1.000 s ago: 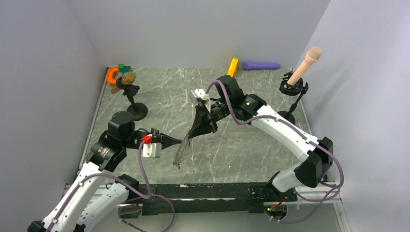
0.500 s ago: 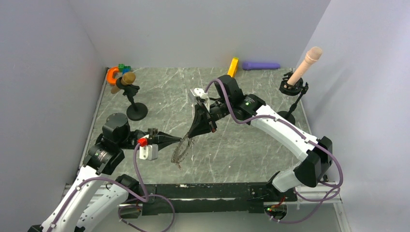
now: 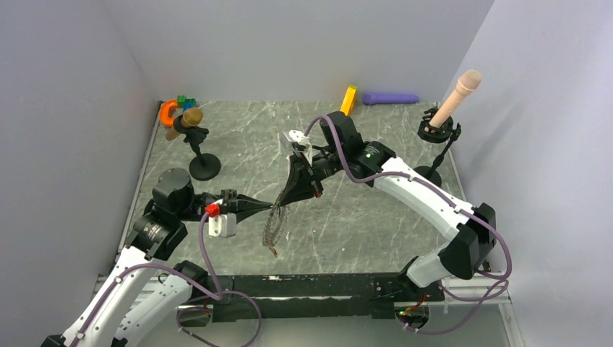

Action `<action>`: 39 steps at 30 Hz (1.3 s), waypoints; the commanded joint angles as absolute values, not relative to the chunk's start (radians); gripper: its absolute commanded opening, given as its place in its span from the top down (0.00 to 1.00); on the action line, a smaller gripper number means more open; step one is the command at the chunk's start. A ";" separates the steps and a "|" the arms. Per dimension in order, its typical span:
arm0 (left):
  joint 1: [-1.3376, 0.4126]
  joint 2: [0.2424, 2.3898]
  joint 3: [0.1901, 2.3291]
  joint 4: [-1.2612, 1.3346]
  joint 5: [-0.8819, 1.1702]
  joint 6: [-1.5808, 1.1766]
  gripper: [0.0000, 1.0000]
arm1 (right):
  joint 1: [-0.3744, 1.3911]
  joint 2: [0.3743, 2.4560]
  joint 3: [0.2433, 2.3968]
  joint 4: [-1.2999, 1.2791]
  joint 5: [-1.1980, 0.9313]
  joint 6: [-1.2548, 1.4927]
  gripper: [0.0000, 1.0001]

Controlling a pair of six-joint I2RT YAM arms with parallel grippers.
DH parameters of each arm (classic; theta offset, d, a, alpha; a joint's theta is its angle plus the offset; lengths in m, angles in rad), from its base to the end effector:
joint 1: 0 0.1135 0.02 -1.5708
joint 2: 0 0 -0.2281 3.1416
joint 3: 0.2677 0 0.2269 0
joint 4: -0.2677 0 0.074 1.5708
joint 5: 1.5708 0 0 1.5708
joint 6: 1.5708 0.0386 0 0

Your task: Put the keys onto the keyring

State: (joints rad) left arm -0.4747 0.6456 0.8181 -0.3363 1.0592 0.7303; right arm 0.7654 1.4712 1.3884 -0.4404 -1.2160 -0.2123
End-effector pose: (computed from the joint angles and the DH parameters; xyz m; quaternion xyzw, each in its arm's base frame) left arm 0.1044 -0.0915 0.3323 0.6422 0.3570 -0.3110 0.6028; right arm 0.1884 0.2312 0.3385 -0.5860 0.4933 0.5879 0.2599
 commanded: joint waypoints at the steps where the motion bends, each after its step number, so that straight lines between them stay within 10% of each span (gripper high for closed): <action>1: -0.479 0.652 0.816 -0.270 1.089 0.724 1.00 | 0.769 1.470 1.389 -0.393 -1.268 -0.177 1.00; 39: -0.480 0.668 0.820 -0.398 0.983 0.747 1.00 | 0.762 1.439 1.432 -0.509 -1.247 -0.291 1.00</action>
